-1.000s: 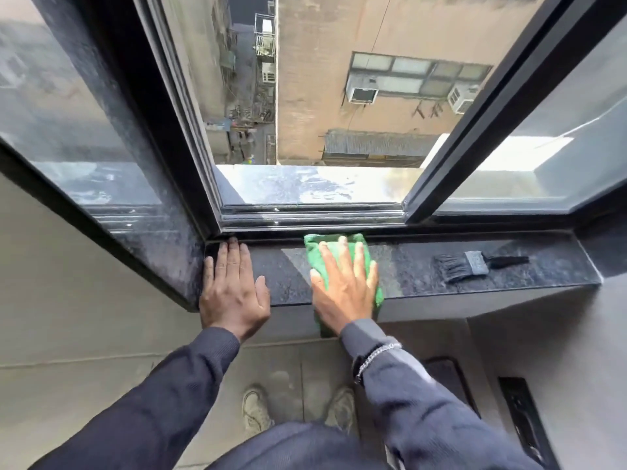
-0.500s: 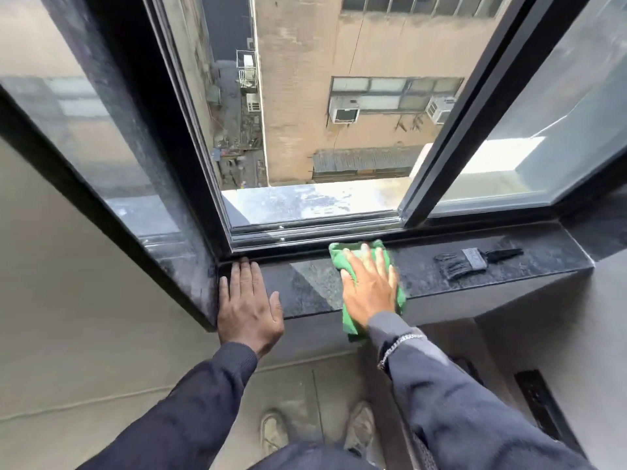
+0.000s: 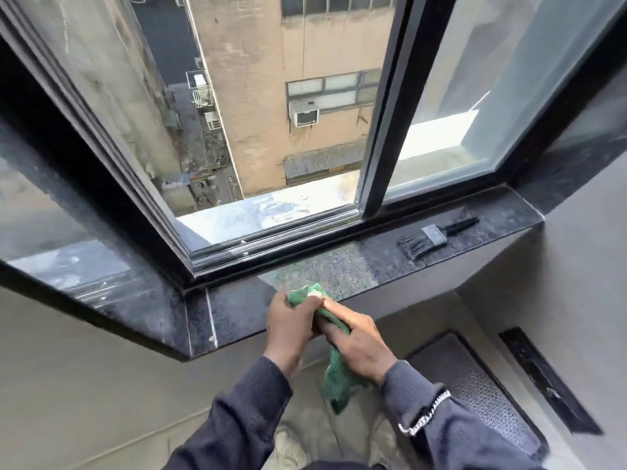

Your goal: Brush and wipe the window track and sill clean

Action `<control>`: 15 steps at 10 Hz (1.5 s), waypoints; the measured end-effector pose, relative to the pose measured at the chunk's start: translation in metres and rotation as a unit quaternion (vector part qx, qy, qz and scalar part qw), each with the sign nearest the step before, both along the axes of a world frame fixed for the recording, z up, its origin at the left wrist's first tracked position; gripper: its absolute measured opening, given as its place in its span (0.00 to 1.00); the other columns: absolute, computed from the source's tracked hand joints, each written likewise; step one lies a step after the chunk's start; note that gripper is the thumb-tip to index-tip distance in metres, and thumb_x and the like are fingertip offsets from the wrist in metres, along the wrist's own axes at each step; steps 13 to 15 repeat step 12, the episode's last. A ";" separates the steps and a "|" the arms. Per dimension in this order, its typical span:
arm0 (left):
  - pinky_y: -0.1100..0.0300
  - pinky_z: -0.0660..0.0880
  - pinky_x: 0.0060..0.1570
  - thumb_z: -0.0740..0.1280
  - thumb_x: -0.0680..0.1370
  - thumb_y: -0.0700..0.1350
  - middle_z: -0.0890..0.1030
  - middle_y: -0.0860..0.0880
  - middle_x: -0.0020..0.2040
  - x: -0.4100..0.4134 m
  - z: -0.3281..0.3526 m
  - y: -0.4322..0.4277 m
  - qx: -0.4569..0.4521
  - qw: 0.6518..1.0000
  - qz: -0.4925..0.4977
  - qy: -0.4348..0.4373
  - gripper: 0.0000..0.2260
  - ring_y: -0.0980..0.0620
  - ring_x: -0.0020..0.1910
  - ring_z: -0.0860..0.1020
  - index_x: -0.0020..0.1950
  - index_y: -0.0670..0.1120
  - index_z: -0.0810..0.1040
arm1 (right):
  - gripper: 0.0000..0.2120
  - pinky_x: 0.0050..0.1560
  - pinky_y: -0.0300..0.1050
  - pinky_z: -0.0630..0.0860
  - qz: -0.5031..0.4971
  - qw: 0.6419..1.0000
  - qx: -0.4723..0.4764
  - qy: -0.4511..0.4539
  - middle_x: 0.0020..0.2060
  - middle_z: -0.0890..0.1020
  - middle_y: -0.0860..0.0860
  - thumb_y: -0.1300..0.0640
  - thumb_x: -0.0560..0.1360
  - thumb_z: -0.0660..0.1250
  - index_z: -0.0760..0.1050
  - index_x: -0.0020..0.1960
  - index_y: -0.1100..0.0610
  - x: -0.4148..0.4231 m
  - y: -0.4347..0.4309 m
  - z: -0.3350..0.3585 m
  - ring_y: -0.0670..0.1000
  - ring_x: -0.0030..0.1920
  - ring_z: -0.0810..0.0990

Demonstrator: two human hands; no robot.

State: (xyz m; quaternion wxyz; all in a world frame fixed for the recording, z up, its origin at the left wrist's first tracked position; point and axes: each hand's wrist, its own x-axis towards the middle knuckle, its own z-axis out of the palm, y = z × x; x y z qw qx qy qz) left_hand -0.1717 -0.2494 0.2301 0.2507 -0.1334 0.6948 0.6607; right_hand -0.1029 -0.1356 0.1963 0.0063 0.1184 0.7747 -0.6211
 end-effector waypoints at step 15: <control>0.47 0.79 0.57 0.68 0.74 0.36 0.80 0.44 0.56 0.157 -0.257 0.284 -0.164 0.968 -0.089 -0.170 0.17 0.46 0.51 0.80 0.62 0.46 0.73 | 0.16 0.61 0.49 0.76 -0.385 0.879 0.082 -0.268 0.54 0.84 0.57 0.59 0.74 0.72 0.79 0.61 0.61 0.151 0.333 -0.300 0.58 0.56 0.82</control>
